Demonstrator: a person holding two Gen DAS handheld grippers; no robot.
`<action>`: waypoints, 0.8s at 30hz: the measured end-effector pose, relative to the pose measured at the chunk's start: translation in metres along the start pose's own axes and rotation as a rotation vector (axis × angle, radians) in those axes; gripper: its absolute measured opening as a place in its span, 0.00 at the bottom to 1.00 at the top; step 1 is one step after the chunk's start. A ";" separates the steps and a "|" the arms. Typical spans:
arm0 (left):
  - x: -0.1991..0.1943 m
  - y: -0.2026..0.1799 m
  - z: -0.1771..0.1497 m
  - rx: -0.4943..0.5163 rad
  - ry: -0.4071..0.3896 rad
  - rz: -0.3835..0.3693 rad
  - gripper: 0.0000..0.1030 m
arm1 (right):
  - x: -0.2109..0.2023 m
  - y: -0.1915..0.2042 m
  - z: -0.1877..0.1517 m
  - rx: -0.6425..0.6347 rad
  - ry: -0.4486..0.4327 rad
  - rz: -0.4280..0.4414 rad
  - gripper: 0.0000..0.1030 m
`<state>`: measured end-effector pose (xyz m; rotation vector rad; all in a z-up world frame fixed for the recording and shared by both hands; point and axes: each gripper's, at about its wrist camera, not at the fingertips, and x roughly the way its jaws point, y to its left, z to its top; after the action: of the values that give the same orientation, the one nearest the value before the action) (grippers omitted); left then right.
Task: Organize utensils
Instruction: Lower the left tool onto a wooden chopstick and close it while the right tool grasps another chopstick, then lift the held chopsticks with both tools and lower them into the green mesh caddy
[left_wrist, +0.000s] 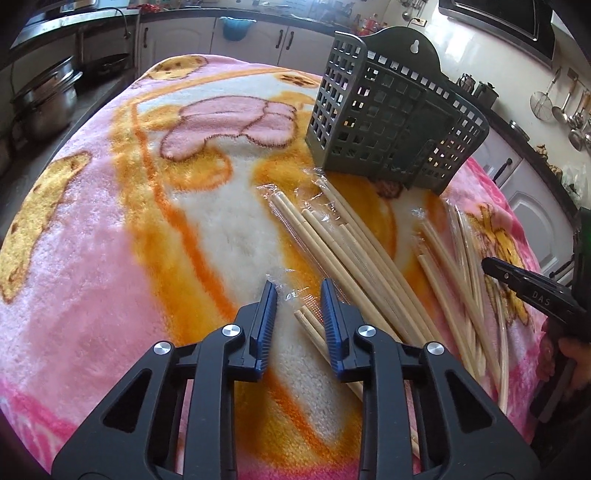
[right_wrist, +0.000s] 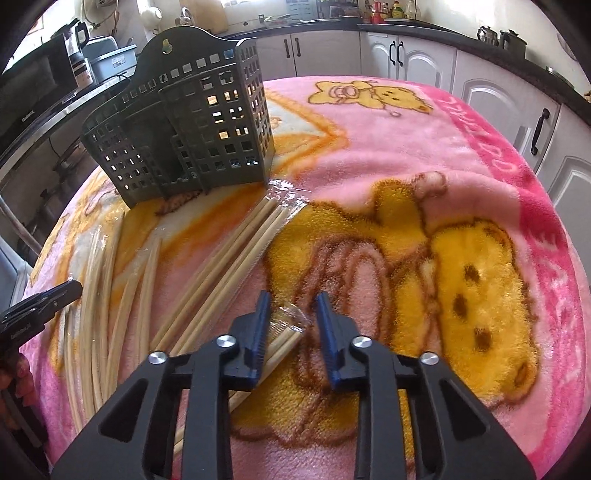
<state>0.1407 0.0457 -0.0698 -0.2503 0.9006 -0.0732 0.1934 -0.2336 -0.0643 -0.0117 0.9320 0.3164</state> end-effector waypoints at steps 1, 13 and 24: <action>0.001 0.000 0.001 0.001 0.002 0.000 0.18 | 0.000 -0.001 0.000 0.000 -0.001 0.003 0.17; 0.006 0.016 0.013 -0.035 0.022 -0.054 0.05 | -0.017 -0.007 0.001 0.021 -0.055 0.041 0.06; -0.028 0.016 0.036 -0.017 -0.080 -0.079 0.04 | -0.053 -0.005 0.017 -0.001 -0.148 0.040 0.06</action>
<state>0.1514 0.0723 -0.0310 -0.3022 0.8116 -0.1276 0.1787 -0.2497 -0.0133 0.0289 0.7856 0.3498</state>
